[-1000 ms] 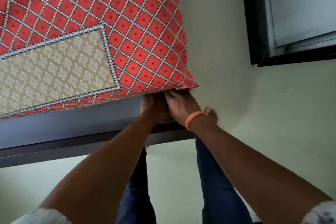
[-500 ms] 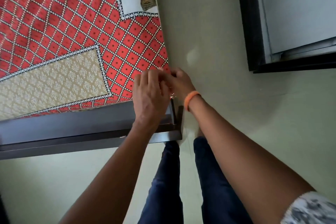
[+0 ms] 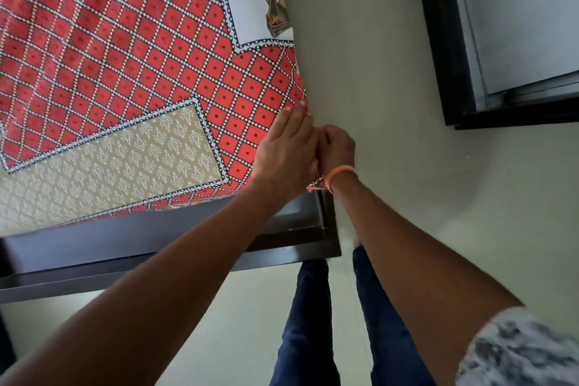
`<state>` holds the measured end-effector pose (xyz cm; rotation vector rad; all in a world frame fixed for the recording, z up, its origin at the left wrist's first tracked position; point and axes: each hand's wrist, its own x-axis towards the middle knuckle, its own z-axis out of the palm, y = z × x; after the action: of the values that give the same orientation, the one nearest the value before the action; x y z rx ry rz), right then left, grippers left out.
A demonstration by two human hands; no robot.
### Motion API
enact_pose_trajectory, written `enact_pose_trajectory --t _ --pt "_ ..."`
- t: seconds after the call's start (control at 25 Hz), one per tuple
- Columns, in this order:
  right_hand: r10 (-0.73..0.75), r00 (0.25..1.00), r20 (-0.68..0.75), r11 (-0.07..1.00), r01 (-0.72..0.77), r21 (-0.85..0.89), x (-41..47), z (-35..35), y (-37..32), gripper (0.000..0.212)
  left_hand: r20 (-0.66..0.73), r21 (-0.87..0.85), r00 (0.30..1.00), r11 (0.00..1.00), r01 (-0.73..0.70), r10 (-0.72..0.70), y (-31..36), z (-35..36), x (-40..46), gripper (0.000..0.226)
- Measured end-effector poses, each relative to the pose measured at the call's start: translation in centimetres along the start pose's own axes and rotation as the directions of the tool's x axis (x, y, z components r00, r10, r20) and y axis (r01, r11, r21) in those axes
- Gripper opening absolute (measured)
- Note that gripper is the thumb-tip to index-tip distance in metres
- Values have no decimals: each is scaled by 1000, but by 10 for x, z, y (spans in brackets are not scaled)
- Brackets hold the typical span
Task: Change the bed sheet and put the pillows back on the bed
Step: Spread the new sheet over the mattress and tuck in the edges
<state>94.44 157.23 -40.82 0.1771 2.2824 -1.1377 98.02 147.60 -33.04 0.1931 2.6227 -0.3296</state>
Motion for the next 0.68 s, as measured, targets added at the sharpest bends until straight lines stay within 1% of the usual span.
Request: enact_pose_trajectory --t 0.04,0.08,0.12,0.16,0.2,0.24,0.28,0.32,0.36,0.4,0.44,0.48,0.52,0.6,0.64,0.68 --pt "103 994 -36 991 -106 -83 8 1 6 32 51 76 998 997 -30 26 1 -2 8 54" --pt "213 972 -94 967 -224 -119 13 -4 13 30 88 121 994 990 -68 58 2 -5 19 51" --pt "313 942 -120 943 -323 -75 12 -14 22 26 130 132 987 985 -114 97 3 -10 31 46" --pt "388 918 -85 922 -385 52 7 -24 30 20 194 120 970 978 -169 144 2 -14 43 42" --pt "434 900 26 877 -429 214 -6 -32 35 16 283 100 941 970 -221 185 3 -17 55 41" --pt "438 883 168 824 -469 317 -22 -37 38 20 377 88 902 962 -259 209 4 -21 67 42" --pt "410 864 294 796 -496 347 -40 -36 41 27 465 85 859 955 -285 215 6 -24 76 46" --pt "367 852 373 794 -496 353 -57 -31 44 31 538 84 816 949 -304 214 8 -25 83 51" --pt "324 865 383 815 -461 352 -70 -23 46 30 586 84 781 943 -321 214 10 -25 87 56" --pt "287 897 337 853 -399 336 -79 -13 47 27 610 84 761 936 -341 222 12 -25 91 59" --pt "265 928 261 891 -339 302 -83 -3 48 24 609 70 756 932 -354 241 13 -25 92 60" --pt "265 947 182 907 -309 286 -83 6 48 22 593 47 761 932 -360 264 13 -25 91 60" --pt "290 948 128 904 -315 290 -79 12 46 19 579 27 767 934 -357 276 12 -25 88 57" --pt "341 938 66 894 -346 285 -64 19 39 7 551 12 783 936 -352 287 8 -27 82 44" --pt "324 946 20 922 -320 219 -53 17 32 3 532 14 795 936 -353 292 7 -28 78 37" --pt "254 966 -51 966 -250 72 -41 12 26 4 513 17 807 937 -350 292 5 -29 75 32"
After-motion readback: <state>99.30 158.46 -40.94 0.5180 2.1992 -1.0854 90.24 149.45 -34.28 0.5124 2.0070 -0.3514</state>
